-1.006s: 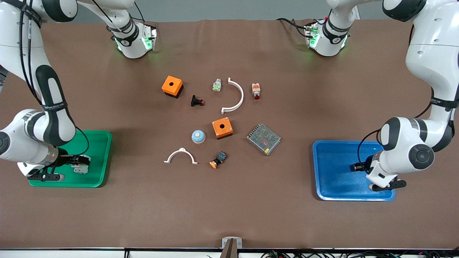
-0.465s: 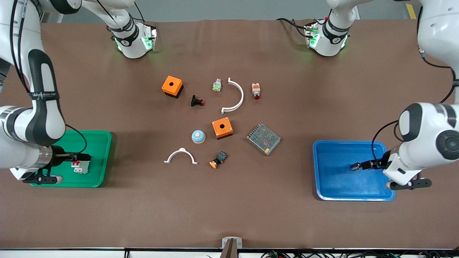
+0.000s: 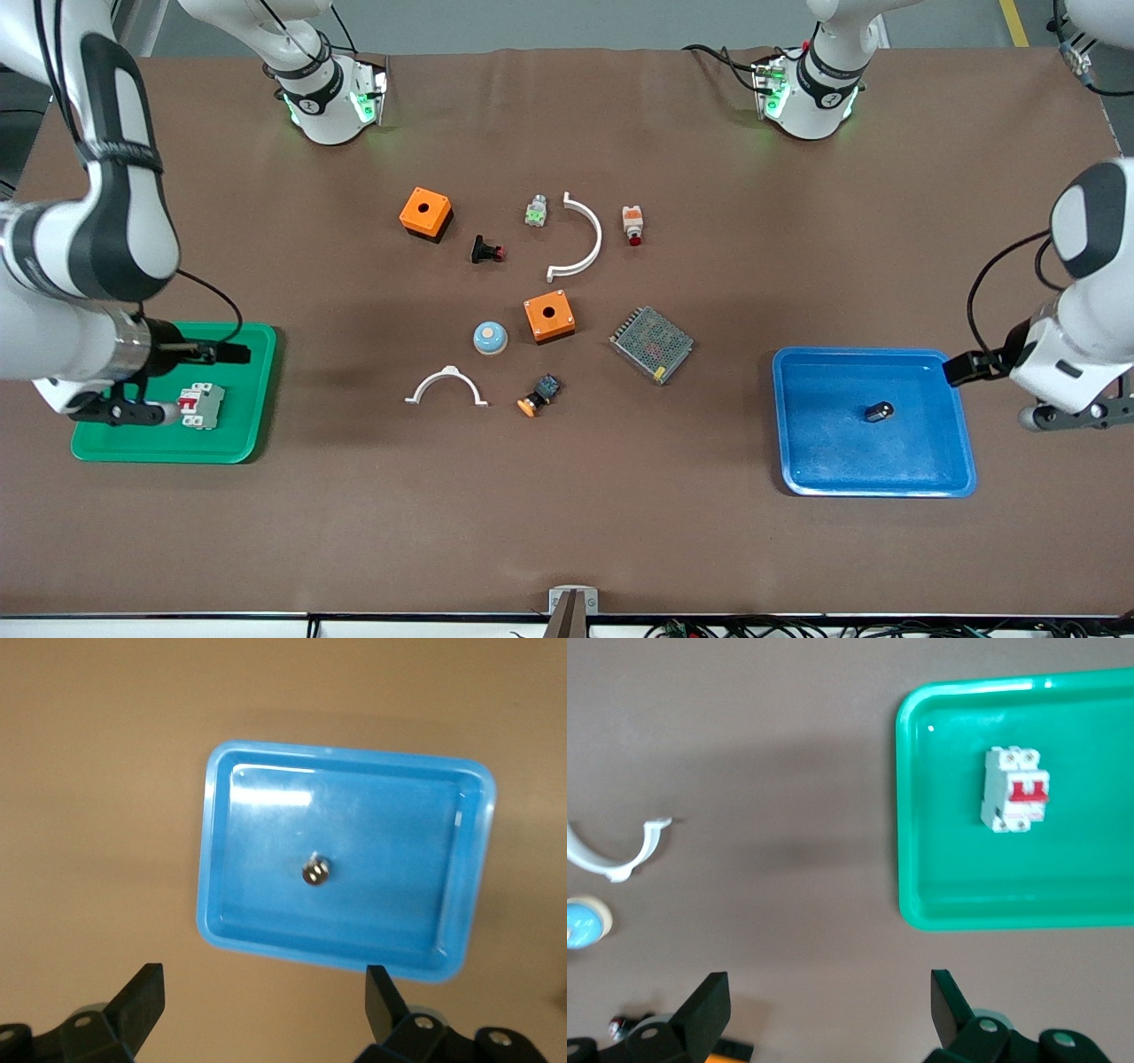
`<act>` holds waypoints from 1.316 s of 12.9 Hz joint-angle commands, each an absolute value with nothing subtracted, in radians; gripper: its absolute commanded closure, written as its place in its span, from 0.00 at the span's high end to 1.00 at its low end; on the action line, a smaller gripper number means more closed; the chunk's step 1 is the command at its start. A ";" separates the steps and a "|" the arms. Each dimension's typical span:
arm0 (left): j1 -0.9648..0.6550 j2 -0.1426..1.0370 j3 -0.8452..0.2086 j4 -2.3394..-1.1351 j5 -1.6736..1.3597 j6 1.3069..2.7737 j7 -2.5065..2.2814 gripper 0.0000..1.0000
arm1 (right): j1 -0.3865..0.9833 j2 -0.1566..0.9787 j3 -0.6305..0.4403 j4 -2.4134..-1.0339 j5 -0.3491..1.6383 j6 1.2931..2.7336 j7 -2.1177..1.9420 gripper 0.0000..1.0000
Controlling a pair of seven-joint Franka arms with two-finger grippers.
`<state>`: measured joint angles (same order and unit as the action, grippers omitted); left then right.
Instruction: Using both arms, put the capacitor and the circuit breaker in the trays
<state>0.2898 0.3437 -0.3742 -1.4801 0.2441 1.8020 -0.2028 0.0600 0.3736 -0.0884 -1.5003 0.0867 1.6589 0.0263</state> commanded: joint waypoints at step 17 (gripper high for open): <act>0.290 0.092 -0.440 -1.460 0.064 1.491 -0.170 1.00 | -0.006 0.163 -0.098 -1.384 0.027 1.384 0.018 1.00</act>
<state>0.2860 0.1195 -0.4408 -1.4499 0.0819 1.5236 -0.1977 0.0417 0.1511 -0.1015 -1.4074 -0.0099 1.3988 0.0252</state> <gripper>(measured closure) 0.000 0.000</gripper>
